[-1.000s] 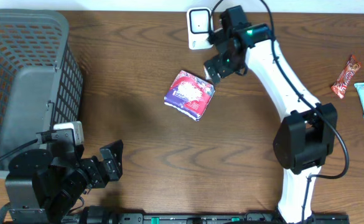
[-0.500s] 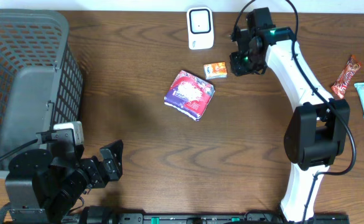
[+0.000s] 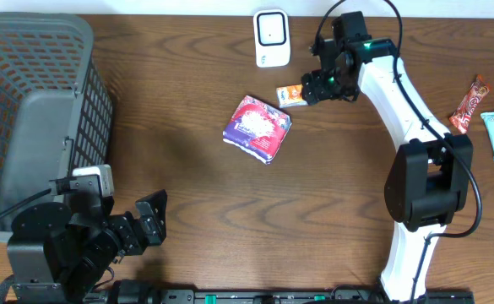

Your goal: Scan the item barcode

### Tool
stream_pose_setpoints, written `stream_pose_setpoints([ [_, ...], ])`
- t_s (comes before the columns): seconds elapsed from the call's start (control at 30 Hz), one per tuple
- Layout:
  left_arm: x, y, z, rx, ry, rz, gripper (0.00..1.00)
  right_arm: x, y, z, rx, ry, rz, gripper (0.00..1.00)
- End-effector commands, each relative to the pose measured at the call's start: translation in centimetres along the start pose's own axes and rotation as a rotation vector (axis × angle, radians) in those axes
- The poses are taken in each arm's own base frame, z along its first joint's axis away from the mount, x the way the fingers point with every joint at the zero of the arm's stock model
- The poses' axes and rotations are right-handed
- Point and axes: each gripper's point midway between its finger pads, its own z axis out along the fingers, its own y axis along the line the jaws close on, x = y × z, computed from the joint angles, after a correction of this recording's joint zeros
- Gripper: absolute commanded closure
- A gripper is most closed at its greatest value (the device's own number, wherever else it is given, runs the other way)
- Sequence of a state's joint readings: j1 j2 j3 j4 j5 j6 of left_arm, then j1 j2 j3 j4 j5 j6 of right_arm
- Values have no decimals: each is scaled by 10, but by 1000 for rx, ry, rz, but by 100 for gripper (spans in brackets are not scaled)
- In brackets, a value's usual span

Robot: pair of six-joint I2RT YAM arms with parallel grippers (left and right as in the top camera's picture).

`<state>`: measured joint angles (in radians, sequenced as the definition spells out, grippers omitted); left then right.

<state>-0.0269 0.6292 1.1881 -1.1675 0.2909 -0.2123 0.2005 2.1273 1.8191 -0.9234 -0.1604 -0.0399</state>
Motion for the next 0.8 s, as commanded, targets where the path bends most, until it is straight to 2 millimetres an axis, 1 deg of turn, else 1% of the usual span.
stream_pose_setpoints([
  [0.0,-3,-4,-3,15,-10,2,2,3,-3,8,29,5,15,48],
  [0.03,-3,-4,-3,15,-10,2,2,2,-3,10,29,-3,13,52],
  [0.27,-3,-4,-3,15,-10,2,2,-3,1,20,18,-40,29,49],
  [0.37,-3,-4,-3,15,-10,2,2,-3,2,30,15,-65,49,48],
  [0.57,-3,-4,-3,15,-10,2,2,-3,-1,51,5,-123,180,48],
  [0.77,-3,-4,-3,15,-10,2,2,-7,11,66,-85,-190,223,47],
])
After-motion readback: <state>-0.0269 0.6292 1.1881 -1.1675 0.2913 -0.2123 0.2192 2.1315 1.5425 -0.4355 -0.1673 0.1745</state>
